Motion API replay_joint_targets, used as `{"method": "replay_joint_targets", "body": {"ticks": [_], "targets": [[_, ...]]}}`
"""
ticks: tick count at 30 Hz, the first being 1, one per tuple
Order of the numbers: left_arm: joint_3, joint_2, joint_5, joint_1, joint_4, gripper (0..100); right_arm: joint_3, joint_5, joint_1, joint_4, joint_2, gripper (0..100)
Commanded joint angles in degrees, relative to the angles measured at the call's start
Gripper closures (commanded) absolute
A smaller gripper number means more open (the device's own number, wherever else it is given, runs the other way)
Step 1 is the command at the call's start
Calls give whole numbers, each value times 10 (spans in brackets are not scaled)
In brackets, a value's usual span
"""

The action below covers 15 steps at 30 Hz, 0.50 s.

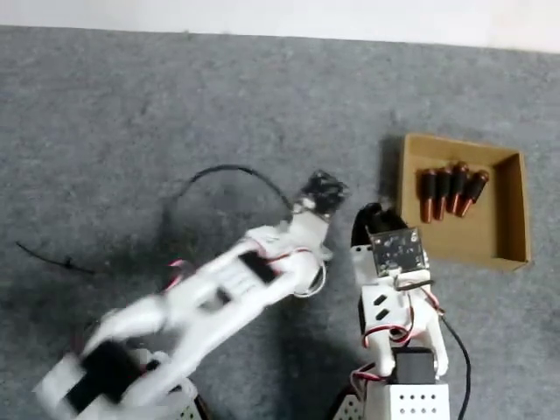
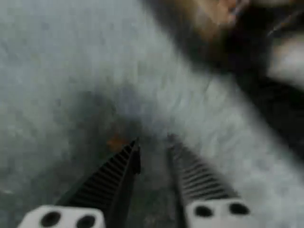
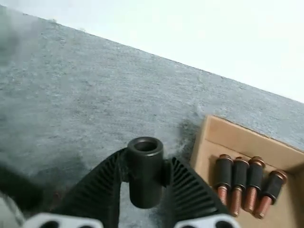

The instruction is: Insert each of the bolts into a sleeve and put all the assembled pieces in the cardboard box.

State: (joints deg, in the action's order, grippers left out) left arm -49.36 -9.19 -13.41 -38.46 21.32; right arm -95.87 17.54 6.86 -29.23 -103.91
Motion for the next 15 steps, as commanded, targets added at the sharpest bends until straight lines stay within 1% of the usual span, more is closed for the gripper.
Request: {"method": "replay_joint_targets", "body": {"ticks": [1, 3, 8, 12, 15], "targets": [[68, 122, 4, 3, 1, 683, -80, -5, -13, 20, -12, 995], [91, 137, 4, 11, 33, 656, -80, -5, -13, 20, -12, 995], [145, 139, 4, 48, 125, 656, -80, -5, -13, 20, -12, 995], [155, 143, 4, 77, 136, 656, -80, -4, -12, 20, -12, 995], [153, 141, 4, 83, 137, 656, -80, -4, -12, 20, -12, 995]]}}
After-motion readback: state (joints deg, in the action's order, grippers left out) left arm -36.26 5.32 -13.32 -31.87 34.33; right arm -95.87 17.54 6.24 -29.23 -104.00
